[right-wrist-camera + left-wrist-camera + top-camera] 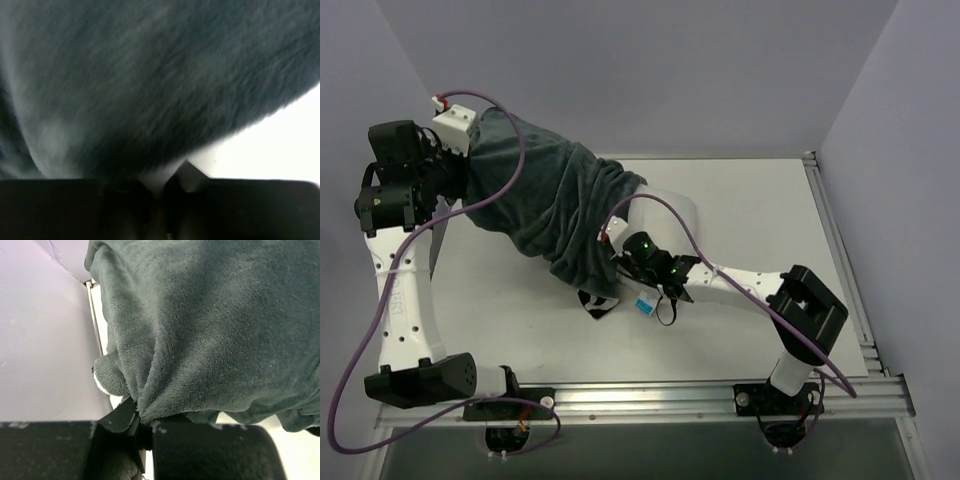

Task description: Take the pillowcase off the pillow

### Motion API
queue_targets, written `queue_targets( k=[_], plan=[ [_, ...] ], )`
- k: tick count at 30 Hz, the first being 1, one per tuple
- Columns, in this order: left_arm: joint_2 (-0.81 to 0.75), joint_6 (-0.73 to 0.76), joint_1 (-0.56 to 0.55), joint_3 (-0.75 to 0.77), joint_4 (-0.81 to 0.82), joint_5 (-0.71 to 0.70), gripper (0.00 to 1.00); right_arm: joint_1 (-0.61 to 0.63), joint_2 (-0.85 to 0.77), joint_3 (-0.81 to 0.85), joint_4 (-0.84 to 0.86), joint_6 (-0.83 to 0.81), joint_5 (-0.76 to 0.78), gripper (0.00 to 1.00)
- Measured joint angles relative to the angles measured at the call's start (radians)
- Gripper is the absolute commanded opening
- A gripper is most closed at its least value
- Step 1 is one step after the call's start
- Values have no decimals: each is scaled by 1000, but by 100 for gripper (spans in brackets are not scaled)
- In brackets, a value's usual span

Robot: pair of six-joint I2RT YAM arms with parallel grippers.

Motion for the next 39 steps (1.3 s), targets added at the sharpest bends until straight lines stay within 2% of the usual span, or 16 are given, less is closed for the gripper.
queue_targets(
  k=[5, 8, 14, 18, 20, 23, 26, 28, 32, 34, 37, 39],
  plan=[
    [3, -2, 1, 0, -16, 4, 2, -64, 10, -5, 48, 74, -63, 0],
    [11, -7, 5, 12, -42, 8, 2, -175, -58, -55, 85, 159, -119, 0],
    [76, -37, 13, 107, -146, 128, 2, -610, -282, -136, 158, 361, -399, 0],
    [132, -70, 163, 296, -138, 77, 2, -958, -361, -213, 32, 405, -396, 0],
    [142, -84, 174, 378, -168, 93, 2, -1059, -368, -237, -31, 423, -389, 0],
    [149, -100, 172, 470, -170, 116, 2, -1094, -370, -238, -84, 435, -392, 0],
    [171, -108, 173, 555, -181, 81, 2, -1100, -380, -238, -98, 442, -408, 0],
    [227, -135, 186, 670, -215, 55, 2, -1111, -385, -238, -99, 446, -420, 0],
    [368, -222, 301, 967, -245, 26, 2, -1153, -380, -238, -92, 464, -466, 0],
    [347, -261, 347, 938, -205, 1, 2, -1182, -371, -238, -87, 471, -484, 0],
    [214, -300, 392, 742, -69, -39, 2, -1239, -366, -242, -87, 481, -509, 0],
    [172, -311, 406, 726, -32, -63, 2, -1276, -366, -245, -95, 486, -511, 0]
  ],
)
